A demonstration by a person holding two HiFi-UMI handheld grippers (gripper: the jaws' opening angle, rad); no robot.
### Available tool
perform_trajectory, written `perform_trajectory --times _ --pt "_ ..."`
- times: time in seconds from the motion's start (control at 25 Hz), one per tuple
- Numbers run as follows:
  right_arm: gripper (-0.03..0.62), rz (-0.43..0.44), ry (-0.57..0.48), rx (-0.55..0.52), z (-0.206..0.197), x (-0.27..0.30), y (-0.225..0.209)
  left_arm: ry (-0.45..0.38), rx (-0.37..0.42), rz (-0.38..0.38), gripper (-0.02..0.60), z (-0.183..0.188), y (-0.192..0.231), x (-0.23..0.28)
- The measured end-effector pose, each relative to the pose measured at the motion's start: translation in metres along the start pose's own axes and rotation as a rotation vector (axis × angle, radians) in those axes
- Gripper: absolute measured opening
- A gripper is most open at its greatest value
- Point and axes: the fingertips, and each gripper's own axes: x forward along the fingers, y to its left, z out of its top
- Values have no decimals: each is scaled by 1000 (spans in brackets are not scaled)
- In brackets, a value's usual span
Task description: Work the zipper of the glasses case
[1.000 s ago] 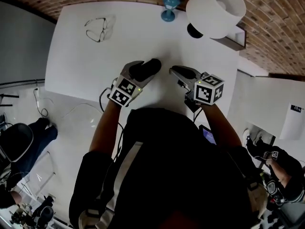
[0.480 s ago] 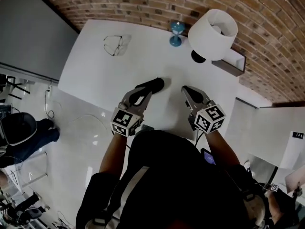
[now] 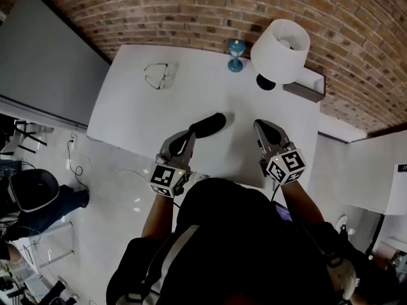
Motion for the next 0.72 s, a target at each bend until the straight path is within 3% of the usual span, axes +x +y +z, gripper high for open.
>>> perform_trajectory --times 0.2,0.36,0.72 --pt "3 -65 -38 47 2 6 7 -16 -13 2 6 3 27 -19" --pt "3 -84 -28 8 -1 7 18 -23 1 -13 6 3 37 -25" --pt "3 -82 -16 -16 -7 9 34 -32 -1 -37 8 -1 41 -29"
